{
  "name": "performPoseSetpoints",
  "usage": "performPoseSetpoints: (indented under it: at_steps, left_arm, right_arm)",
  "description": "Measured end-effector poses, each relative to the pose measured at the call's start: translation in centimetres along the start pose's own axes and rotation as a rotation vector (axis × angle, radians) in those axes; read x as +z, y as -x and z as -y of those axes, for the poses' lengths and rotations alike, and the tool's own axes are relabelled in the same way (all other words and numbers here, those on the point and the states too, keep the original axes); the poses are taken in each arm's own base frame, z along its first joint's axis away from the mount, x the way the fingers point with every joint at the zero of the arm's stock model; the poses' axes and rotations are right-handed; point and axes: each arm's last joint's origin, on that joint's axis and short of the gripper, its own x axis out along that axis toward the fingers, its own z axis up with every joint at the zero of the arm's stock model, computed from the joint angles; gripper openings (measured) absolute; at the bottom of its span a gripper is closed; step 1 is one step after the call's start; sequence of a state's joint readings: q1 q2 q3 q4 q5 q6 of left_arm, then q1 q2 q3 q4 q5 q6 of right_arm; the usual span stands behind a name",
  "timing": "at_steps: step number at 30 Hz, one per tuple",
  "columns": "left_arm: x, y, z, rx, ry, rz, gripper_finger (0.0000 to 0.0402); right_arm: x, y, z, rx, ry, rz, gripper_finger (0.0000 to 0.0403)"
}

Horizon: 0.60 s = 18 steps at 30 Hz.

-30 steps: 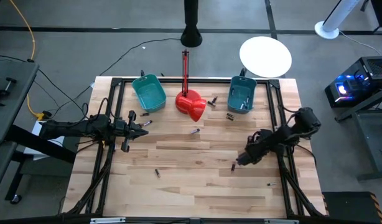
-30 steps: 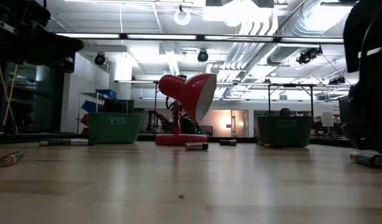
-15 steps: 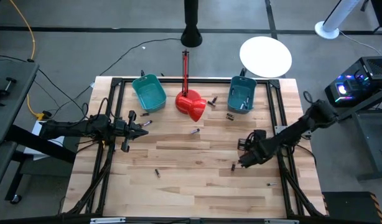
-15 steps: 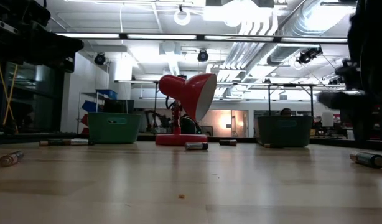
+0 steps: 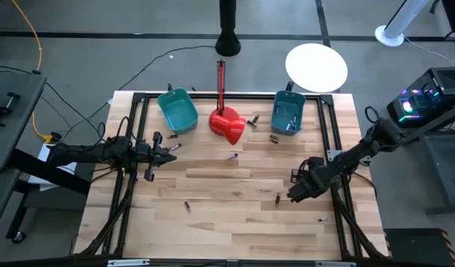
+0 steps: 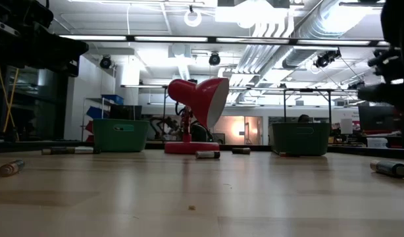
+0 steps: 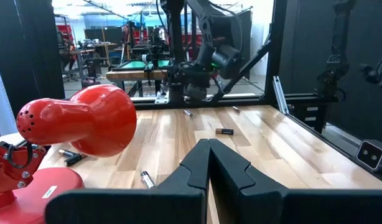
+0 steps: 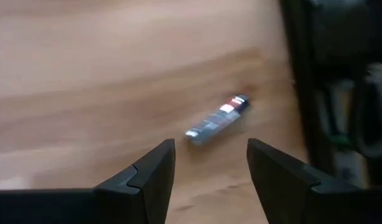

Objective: Sort batteries
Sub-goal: Put the silver battery into the blue bin

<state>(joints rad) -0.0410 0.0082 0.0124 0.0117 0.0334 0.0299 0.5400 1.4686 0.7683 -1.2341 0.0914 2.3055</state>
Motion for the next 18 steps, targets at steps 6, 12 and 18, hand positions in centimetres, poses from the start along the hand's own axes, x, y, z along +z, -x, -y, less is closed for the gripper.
performPoseSetpoints:
  at_steps: [6, 12, 18]
  left_arm:
    - [0.0, 0.0, 0.0, 0.000, 0.000, 0.000, 0.0000]
    - [0.0, 0.0, 0.0, 0.000, 0.000, 0.001, 0.0000]
    - [0.0, 0.0, 0.0, 0.000, 0.000, 0.001, 0.0000]
  right_arm:
    - [-0.3, -1.8, -0.5, -0.084, -0.029, 0.015, 0.0194]
    - [0.1, -3.9, -1.3, -0.027, -0.083, -0.019, 0.0194]
    - [1.0, -4.7, -1.5, -0.029, -0.112, 0.001, 0.0194]
